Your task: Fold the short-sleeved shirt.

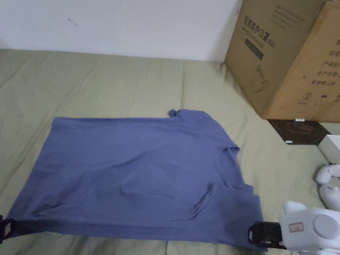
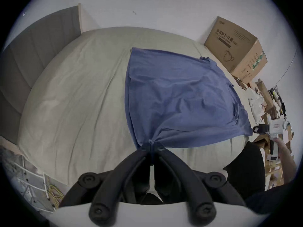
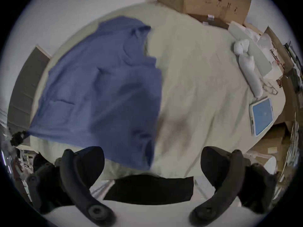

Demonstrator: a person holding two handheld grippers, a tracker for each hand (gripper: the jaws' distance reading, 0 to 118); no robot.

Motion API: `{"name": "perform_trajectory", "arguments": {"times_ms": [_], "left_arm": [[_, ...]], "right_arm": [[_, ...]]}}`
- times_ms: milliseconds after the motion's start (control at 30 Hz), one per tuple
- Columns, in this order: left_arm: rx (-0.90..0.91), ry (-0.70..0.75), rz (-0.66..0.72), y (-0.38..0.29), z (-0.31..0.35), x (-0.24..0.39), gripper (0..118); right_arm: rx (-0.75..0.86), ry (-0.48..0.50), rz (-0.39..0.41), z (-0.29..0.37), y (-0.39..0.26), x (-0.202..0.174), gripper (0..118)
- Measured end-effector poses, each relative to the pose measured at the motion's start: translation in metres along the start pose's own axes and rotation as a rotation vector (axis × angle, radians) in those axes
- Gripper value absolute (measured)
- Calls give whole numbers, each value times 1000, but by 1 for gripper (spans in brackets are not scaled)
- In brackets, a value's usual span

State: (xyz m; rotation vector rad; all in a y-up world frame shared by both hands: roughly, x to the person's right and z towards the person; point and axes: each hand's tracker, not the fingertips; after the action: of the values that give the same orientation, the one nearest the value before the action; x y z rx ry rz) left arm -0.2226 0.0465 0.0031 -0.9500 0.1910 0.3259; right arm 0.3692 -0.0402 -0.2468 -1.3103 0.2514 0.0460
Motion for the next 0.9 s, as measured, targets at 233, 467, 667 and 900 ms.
{"name": "perform_trajectory", "arguments": {"times_ms": [233,467,667,900], "left_arm": [[-20,4,12,0,-2,3,2],[-30,12,17,-3,-8,-6,2],[49,-50,96,33,-2,-19,2],[67,-11,-1,127,-56,-27,2]], "right_arm": [[-12,12,210,0,-14,-41,0],[33,81,164,34,-7,-42,0],[145,148,79,82,26,-43,0],[133,181,17,78,126,-70,0]]}}
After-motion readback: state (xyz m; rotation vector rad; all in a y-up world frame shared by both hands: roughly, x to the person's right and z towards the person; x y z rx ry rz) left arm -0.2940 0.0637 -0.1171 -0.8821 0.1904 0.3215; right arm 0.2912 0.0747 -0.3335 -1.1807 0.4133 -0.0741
